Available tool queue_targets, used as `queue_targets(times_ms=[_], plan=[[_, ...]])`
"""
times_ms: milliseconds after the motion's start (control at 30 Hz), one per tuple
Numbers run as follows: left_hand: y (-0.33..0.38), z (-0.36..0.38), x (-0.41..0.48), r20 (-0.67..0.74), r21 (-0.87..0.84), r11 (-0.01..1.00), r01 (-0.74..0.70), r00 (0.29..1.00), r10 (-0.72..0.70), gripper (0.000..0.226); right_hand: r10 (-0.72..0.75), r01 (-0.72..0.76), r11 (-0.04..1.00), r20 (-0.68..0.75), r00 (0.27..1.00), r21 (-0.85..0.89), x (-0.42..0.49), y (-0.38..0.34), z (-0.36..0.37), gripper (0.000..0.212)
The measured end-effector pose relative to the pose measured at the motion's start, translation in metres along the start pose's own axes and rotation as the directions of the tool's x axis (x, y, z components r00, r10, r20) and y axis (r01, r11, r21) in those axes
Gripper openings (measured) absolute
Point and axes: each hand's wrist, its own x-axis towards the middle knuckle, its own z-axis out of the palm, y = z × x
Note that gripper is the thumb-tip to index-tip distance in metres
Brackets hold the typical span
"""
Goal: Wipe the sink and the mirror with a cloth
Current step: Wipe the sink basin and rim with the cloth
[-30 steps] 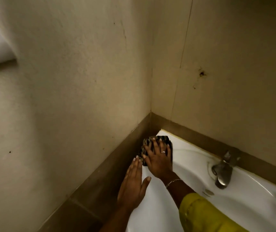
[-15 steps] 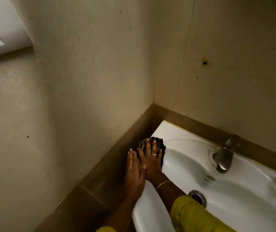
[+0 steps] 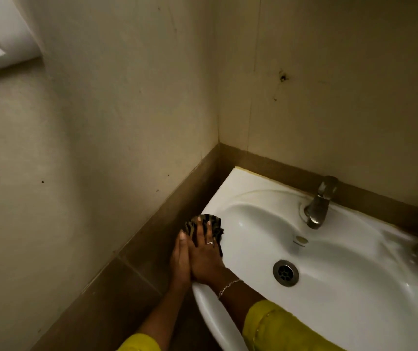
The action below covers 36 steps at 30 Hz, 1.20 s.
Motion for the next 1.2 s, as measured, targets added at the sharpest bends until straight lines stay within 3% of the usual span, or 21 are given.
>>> queue_targets(times_ms=[167, 433, 633, 700, 867, 900, 1000, 1200], plan=[[-0.005, -0.013, -0.001, 0.055, 0.101, 0.995, -0.009, 0.999, 0.004, 0.043, 0.003, -0.003, 1.0, 0.052, 0.999, 0.01, -0.018, -0.012, 0.007, 0.064], [-0.003, -0.024, -0.003, 0.128, 0.101, 0.992, -0.075, 0.99, 0.061, 0.036, 0.084, -0.085, 0.996, 0.071, 0.994, 0.008, -0.027, -0.023, 0.01, 0.065], [-0.009, -0.032, -0.011, 0.223, 0.095, 0.992, -0.083, 0.973, 0.06, 0.037, 0.129, -0.129, 0.992, 0.007, 0.992, 0.009, -0.049, -0.032, 0.016, 0.068], [-0.009, -0.032, -0.014, 0.225, 0.099, 0.991, -0.09, 0.972, 0.066, 0.034, 0.137, -0.137, 0.991, -0.108, 0.985, 0.008, -0.056, -0.034, 0.022, 0.073], [-0.012, -0.034, -0.025, 0.249, 0.198, 0.966, -0.168, 0.962, 0.117, 0.026, 0.189, -0.185, 0.982, -0.162, 0.968, 0.044, -0.069, -0.032, 0.04, 0.062], [-0.015, -0.036, -0.025, 0.255, 0.247, 0.946, -0.211, 0.956, 0.147, 0.027, 0.197, -0.189, 0.98, -0.201, 0.959, 0.06, -0.071, -0.032, 0.037, 0.062], [-0.016, -0.041, -0.024, 0.311, 0.347, 0.878, -0.329, 0.924, 0.223, 0.046, 0.264, -0.258, 0.964, -0.121, 0.957, 0.064, -0.066, -0.034, 0.024, 0.063], [-0.01, -0.048, -0.027, 0.42, 0.369, 0.826, -0.426, 0.869, 0.261, 0.059, 0.418, -0.413, 0.909, -0.123, 0.9, 0.064, -0.05, -0.04, 0.03, 0.054]])
